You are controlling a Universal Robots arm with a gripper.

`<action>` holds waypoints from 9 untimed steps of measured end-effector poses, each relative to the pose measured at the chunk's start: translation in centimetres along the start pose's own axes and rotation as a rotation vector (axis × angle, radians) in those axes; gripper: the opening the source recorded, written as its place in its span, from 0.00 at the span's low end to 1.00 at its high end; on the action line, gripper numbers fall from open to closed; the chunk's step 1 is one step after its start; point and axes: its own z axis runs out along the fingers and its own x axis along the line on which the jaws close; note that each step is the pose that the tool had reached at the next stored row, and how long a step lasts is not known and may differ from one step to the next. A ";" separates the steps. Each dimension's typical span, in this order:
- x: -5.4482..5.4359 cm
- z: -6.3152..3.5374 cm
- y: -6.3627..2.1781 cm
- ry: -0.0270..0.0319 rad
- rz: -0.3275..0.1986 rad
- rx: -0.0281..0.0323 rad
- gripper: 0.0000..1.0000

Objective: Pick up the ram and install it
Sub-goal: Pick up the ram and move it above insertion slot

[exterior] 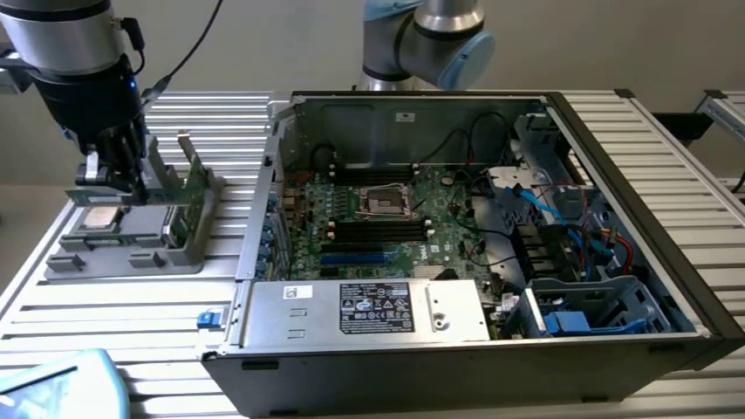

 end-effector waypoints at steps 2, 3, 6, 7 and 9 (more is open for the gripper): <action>0.0 -0.34 -0.55 -0.0006 0.000 -0.0024 0.15; 0.0 -0.55 -0.76 -0.0009 0.000 -0.0029 0.15; 0.1 -1.20 -1.38 -0.0013 0.000 -0.0052 0.15; 0.1 -1.40 -1.61 -0.0016 0.000 -0.0059 0.15; 0.1 -1.83 -2.11 -0.0020 0.000 -0.0082 0.15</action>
